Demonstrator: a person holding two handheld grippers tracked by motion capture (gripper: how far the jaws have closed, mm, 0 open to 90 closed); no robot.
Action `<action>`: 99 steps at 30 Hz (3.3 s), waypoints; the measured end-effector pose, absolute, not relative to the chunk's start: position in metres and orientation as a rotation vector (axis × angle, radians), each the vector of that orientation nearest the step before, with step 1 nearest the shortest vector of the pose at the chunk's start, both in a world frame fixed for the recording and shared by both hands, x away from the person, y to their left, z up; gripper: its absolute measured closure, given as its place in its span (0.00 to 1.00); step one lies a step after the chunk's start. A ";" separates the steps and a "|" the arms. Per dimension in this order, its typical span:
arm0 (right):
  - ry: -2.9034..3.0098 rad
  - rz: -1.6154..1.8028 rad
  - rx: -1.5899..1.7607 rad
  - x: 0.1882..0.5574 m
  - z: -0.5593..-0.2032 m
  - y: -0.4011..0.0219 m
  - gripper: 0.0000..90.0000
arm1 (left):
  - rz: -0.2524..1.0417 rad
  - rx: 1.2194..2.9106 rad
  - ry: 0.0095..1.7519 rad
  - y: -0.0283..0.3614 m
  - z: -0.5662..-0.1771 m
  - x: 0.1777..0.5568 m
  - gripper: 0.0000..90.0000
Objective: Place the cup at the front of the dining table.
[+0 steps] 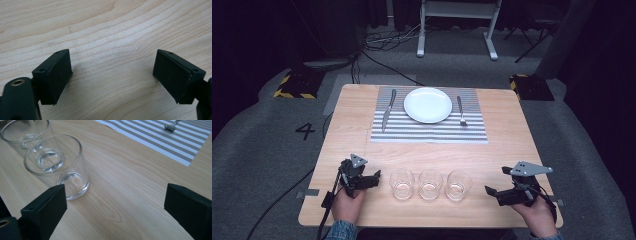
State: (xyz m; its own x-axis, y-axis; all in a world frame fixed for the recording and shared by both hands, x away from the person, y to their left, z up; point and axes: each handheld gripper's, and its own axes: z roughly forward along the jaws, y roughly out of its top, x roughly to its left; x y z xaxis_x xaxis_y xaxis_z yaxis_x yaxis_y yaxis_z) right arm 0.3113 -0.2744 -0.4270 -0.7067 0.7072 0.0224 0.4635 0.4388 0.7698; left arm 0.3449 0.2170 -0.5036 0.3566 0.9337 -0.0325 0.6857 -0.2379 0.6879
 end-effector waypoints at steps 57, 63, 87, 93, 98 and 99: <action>2.686 0.971 0.781 0.329 -0.449 -0.175 0.22 | 0.522 2.011 1.403 0.217 -0.503 0.345 0.17; 2.692 0.936 0.791 0.329 -0.443 -0.177 0.22 | 0.522 2.010 1.403 0.217 -0.503 0.345 0.17; 2.617 0.954 0.858 0.355 -0.387 -0.198 0.22 | 0.522 2.011 1.403 0.217 -0.503 0.345 0.17; 2.617 1.004 0.867 0.367 -0.371 -0.198 0.22 | 0.520 2.009 1.401 0.217 -0.504 0.345 0.17; 2.577 0.986 0.889 0.376 -0.352 -0.201 0.22 | 0.520 2.009 1.401 0.217 -0.504 0.345 0.17; 2.570 0.970 0.880 0.377 -0.349 -0.201 0.22 | 0.522 2.011 1.403 0.217 -0.503 0.345 0.17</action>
